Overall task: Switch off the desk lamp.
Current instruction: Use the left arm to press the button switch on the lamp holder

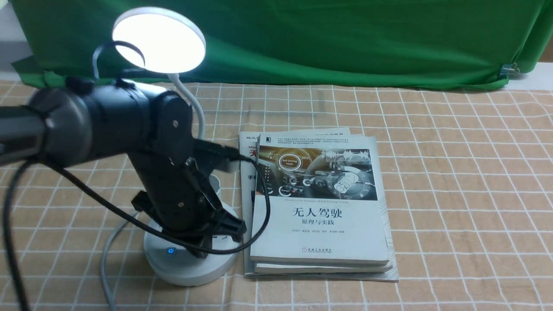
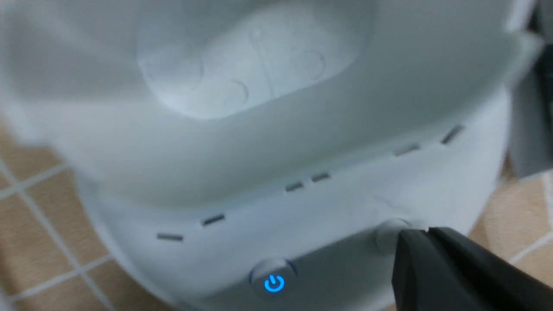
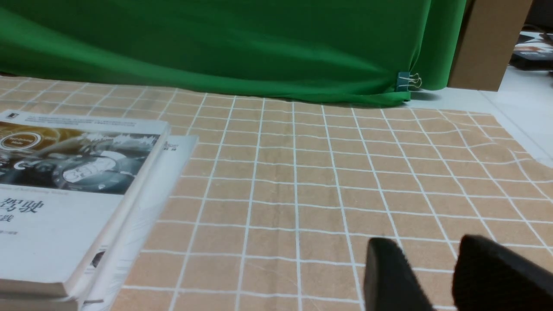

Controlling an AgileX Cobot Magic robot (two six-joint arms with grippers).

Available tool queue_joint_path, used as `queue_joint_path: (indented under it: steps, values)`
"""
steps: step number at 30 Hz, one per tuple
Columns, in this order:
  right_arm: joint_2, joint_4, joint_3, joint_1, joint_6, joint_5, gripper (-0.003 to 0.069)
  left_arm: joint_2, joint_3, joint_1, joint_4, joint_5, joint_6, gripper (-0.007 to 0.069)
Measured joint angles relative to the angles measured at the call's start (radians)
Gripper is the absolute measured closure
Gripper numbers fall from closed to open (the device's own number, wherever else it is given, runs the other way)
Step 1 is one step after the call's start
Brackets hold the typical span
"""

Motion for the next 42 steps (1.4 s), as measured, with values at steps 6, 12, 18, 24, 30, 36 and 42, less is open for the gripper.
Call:
queue_joint_path:
  steps: [6, 12, 18, 24, 30, 36, 42]
  values:
    - [0.0, 0.0, 0.0, 0.0, 0.0, 0.0, 0.0417, -0.067, 0.0, 0.0, -0.001, 0.009, -0.003, 0.0629]
    - [0.0, 0.0, 0.0, 0.0, 0.0, 0.0, 0.0417, -0.019, 0.02, 0.0, -0.001, -0.015, -0.001, 0.0629]
    - [0.0, 0.0, 0.0, 0.0, 0.0, 0.0, 0.0417, 0.043, 0.019, 0.0, 0.001, -0.027, 0.004, 0.0629]
    - [0.0, 0.0, 0.0, 0.0, 0.0, 0.0, 0.0417, 0.033, 0.019, 0.0, 0.005, -0.028, 0.004, 0.0629]
    - [0.0, 0.0, 0.0, 0.0, 0.0, 0.0, 0.0417, -0.044, 0.019, 0.0, -0.006, -0.014, 0.005, 0.0629]
    - [0.0, 0.0, 0.0, 0.0, 0.0, 0.0, 0.0417, -0.114, 0.019, 0.0, -0.011, -0.008, 0.005, 0.0629]
    - [0.0, 0.0, 0.0, 0.0, 0.0, 0.0, 0.0417, -0.079, 0.019, 0.0, -0.011, -0.01, 0.007, 0.0629]
